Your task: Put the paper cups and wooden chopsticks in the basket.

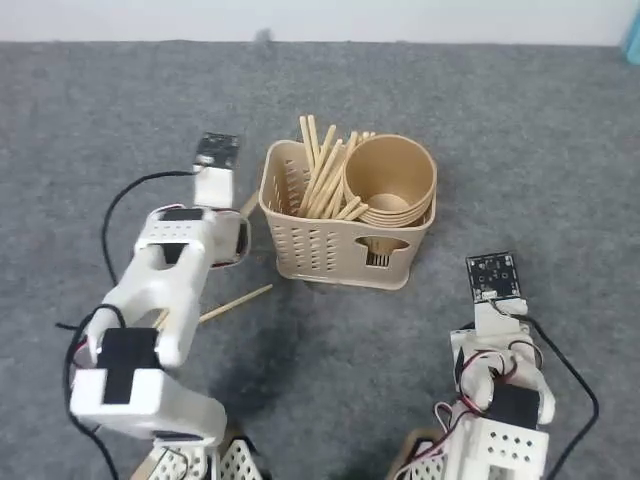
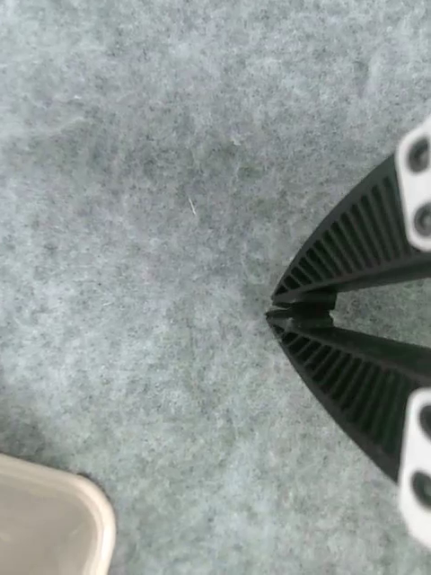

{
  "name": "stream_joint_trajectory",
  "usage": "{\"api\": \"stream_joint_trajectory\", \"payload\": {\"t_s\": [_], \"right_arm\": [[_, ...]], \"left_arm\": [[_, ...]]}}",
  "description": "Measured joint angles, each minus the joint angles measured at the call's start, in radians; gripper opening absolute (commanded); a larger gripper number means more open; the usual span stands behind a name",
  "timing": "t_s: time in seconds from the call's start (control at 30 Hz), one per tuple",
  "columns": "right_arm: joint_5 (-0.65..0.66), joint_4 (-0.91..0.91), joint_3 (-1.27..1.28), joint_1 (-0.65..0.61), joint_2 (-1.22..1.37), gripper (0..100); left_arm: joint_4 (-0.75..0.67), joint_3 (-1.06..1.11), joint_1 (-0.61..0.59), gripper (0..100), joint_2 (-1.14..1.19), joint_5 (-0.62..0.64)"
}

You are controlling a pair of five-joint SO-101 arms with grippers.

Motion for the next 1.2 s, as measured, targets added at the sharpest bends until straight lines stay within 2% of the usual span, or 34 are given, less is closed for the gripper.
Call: {"api": "stream_joint_trajectory", "payload": {"t_s": [0.23,0.3,0.47,0.6,0.73,1.03,1.2], "right_arm": [[0.0,0.0,0.0,0.0,0.0,0.6],[0.0,0.0,0.0,0.0,0.0,0.6],[0.0,0.0,0.0,0.0,0.0,0.6],[0.0,0.0,0.0,0.0,0.0,0.6],[0.0,0.0,0.0,0.0,0.0,0.6],[0.0,0.0,0.0,0.0,0.0,0.6],[0.0,0.0,0.0,0.0,0.0,0.6]], "left_arm": [[0.0,-0.005,-0.11,3,0.002,-0.003],[0.005,-0.005,-0.153,3,0.002,-0.041],[0.091,-0.054,-0.261,3,-0.005,-0.123],[0.153,-0.121,-0.276,3,-0.081,-0.129],[0.169,-0.164,-0.226,3,-0.152,-0.129],[0.169,-0.193,-0.002,4,-0.161,-0.132],[0.178,-0.301,0.044,13,-0.072,-0.141]]}}
